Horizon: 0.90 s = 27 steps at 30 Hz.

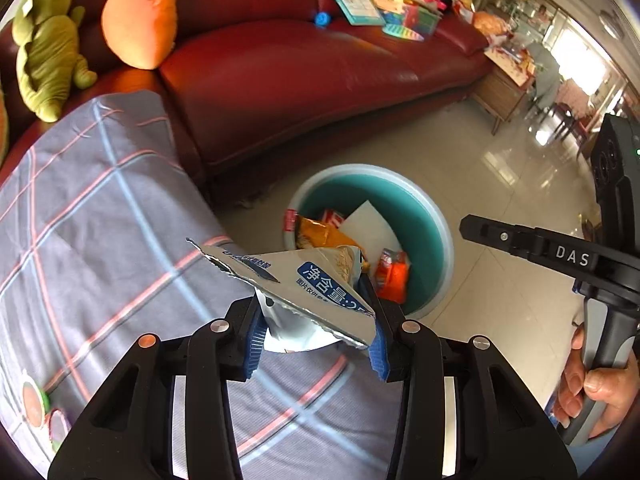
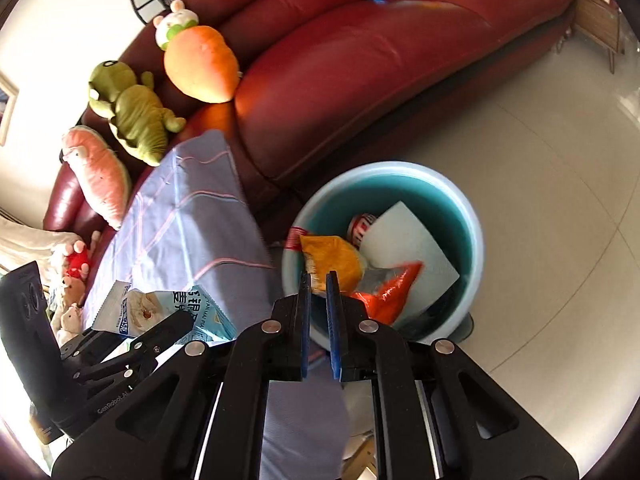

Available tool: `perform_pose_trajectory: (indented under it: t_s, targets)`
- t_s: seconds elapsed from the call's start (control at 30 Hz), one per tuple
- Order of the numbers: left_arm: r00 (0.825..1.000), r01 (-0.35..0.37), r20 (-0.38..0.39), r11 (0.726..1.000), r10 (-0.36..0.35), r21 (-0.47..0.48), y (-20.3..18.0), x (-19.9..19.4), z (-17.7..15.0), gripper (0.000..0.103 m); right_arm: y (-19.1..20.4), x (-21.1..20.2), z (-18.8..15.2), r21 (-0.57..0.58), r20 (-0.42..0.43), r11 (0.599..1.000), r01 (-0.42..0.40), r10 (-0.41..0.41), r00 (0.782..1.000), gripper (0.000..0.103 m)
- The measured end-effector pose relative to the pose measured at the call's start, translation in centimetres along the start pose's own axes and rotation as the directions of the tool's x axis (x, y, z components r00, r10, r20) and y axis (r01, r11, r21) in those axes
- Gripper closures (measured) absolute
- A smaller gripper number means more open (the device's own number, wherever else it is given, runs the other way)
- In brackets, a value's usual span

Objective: Collect trash
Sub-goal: 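Carry the wrapper with the left tool while the right tool carries the orange packet to the bucket, then open the right tool over the teal bucket to drop the orange packet, then open the left tool over the teal bucket to drop the wrapper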

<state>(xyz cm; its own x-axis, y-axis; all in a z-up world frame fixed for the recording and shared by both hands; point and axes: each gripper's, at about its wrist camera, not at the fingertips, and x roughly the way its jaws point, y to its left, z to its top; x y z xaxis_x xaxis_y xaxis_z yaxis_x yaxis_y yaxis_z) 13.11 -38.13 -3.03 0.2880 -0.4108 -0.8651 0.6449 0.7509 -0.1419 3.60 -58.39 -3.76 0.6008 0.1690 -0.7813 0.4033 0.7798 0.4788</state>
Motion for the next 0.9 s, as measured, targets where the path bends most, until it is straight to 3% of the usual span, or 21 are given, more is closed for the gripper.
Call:
perform_pose_trajectory:
  t_s: [0.17, 0.23, 0.27, 0.57, 0.63, 0.9]
  targets:
    - [1.0, 0.013, -0.02, 1.0, -0.013, 0.004, -0.9, 1.4, 0.3, 0.06, -0.6, 0.1, 0.4, -0.001, 0.0, 1.0, 0.022, -0.022, 1.0, 0.088]
    - [1.0, 0.017, -0.025, 1.0, -0.017, 0.005, -1.0, 1.9, 0.4, 0.06, -0.8, 0.1, 0.4, 0.009, 0.002, 0.999, 0.032, -0.032, 0.999, 0.033]
    - [0.999, 0.019, -0.027, 1.0, -0.018, 0.006, -1.0, 2.0, 0.5, 0.06, -0.9, -0.1, 0.3, 0.008, 0.015, 0.999, 0.042, -0.042, 0.999, 0.029]
    - [0.998, 0.049, -0.044, 0.999, -0.048, 0.022, -1.8, 3.8, 1.2, 0.06, -2.1, -0.3, 0.3, 0.039, 0.006, 0.992, 0.122, -0.122, 0.992, 0.025]
    - [0.997, 0.061, -0.047, 0.998, -0.06, 0.03, -2.3, 4.2, 1.5, 0.06, -2.6, -0.5, 0.4, 0.048, 0.006, 0.987, 0.15, -0.151, 0.989, 0.019]
    - [0.992, 0.111, -0.064, 0.991, -0.106, 0.072, -4.7, 6.0, 2.5, 0.06, -4.8, -2.1, 0.2, 0.095, 0.026, 0.961, 0.259, -0.263, 0.964, 0.019]
